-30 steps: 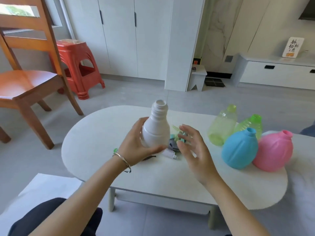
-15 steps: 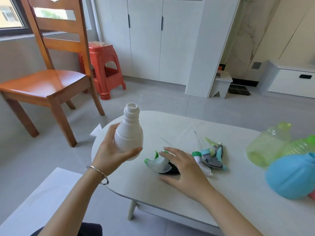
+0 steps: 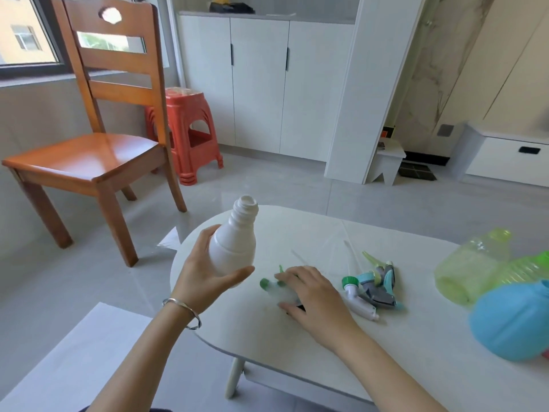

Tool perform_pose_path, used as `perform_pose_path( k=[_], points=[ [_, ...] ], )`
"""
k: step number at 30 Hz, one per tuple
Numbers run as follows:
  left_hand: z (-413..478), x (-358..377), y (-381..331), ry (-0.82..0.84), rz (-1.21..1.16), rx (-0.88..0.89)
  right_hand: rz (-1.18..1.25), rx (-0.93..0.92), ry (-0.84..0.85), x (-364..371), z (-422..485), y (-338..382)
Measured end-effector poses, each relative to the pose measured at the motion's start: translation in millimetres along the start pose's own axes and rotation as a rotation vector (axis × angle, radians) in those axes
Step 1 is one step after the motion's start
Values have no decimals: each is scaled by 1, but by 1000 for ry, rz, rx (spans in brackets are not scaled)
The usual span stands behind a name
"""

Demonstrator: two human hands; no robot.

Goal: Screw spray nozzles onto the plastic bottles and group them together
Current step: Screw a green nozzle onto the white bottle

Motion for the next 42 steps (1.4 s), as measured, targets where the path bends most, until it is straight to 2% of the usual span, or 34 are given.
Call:
perform_pose_path(
  k=[2, 5, 9, 13, 18, 24, 30, 42],
  points=[
    [1, -8, -4, -47, -11, 6, 147, 44, -139, -30, 0, -4],
    [7, -17, -8, -104, -17, 6, 509, 173, -359, -80, -1, -26],
    [15, -2, -16, -45, 54, 40, 925, 290, -543, -129, 1, -58],
    [21, 20, -22, -18, 147, 94, 1229, 396, -630, -132, -2, -88],
    [27, 39, -20, 31, 170, 104, 1732, 582, -681, -100, -11, -115],
    [29, 40, -4, 0, 184, 61, 1605, 574, -695, -99, -6, -125],
    [30, 26, 10, -38, 227, 31, 1604, 506, -735, -115, -2, -136],
    [28, 9, 16, -98, 258, -2, 1596, 482, -649, -116, 2, -131]
  ],
)
Point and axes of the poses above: each hand's wrist, its own z-axis towards the middle knuckle, its own x-axis out of the palm, y = z × x, the point moved 10 cm from there along z, towards the middle knuckle, and after that the axes turned 5 degrees about -z, right-handed, at the moved point
